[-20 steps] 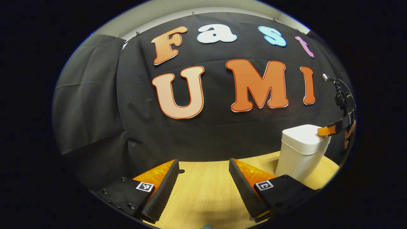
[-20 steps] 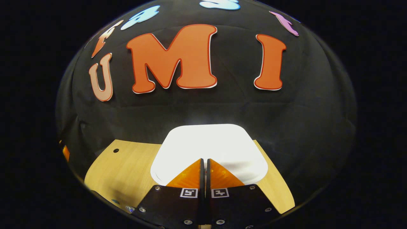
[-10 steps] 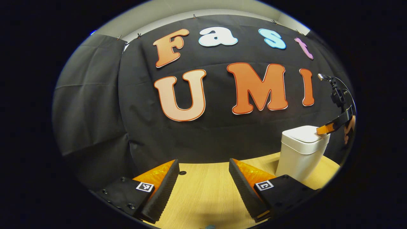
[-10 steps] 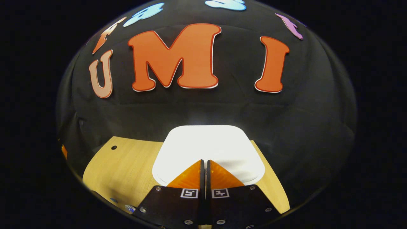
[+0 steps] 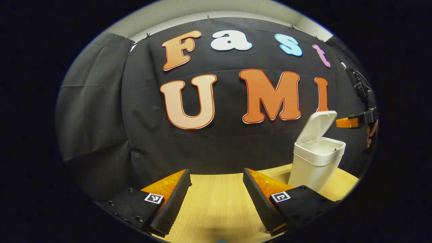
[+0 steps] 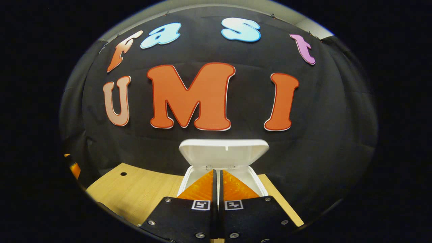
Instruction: Press the lid of the desktop garbage bin to open it, pick up the crumpled paper on the desktop and throw it into the bin, then pick up the pop can on the desktop and drop it into the bin, and finally close the garbage bin lid.
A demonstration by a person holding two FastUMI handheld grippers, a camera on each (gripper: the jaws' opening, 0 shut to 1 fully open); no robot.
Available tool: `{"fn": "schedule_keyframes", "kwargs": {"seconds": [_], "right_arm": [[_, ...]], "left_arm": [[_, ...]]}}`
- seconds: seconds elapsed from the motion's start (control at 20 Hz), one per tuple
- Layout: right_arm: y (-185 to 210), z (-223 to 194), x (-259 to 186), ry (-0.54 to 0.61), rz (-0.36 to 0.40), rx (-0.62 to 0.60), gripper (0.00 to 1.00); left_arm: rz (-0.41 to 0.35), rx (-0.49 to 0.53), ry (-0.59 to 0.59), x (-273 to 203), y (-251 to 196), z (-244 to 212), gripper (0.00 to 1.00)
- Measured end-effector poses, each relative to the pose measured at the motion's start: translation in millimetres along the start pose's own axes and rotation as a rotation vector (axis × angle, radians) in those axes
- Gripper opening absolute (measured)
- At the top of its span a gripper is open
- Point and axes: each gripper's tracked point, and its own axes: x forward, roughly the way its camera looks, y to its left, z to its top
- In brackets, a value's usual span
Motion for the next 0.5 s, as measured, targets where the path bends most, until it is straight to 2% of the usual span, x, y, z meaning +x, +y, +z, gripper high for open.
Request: {"fn": "schedule_keyframes", "kwargs": {"seconds": [0.25,0.3,0.35,0.4,0.5], "right_arm": [[14.3,-7.0,-15.0,-0.019,0.017,-0.012,0.01],[18.0,-13.7,-16.5,-0.008,0.023,-0.021,0.04],[21.3,-20.3,-19.0,-0.001,0.031,-0.034,0.10],[25.6,-24.3,-22.4,-0.001,0.041,-0.047,0.25],[38.3,-29.6,-30.2,-0.008,0.070,-0.060,0.43]], "left_arm": [[-0.026,-0.018,0.017,11.2,-0.3,-5.9,1.00],[-0.028,-0.021,0.023,12.2,0.1,-9.1,1.00],[-0.029,-0.025,0.031,13.8,1.2,-11.0,1.00],[-0.036,-0.031,0.043,16.1,1.5,-15.4,1.00],[-0.054,-0.039,0.074,19.2,-0.9,-24.7,1.00]]}}
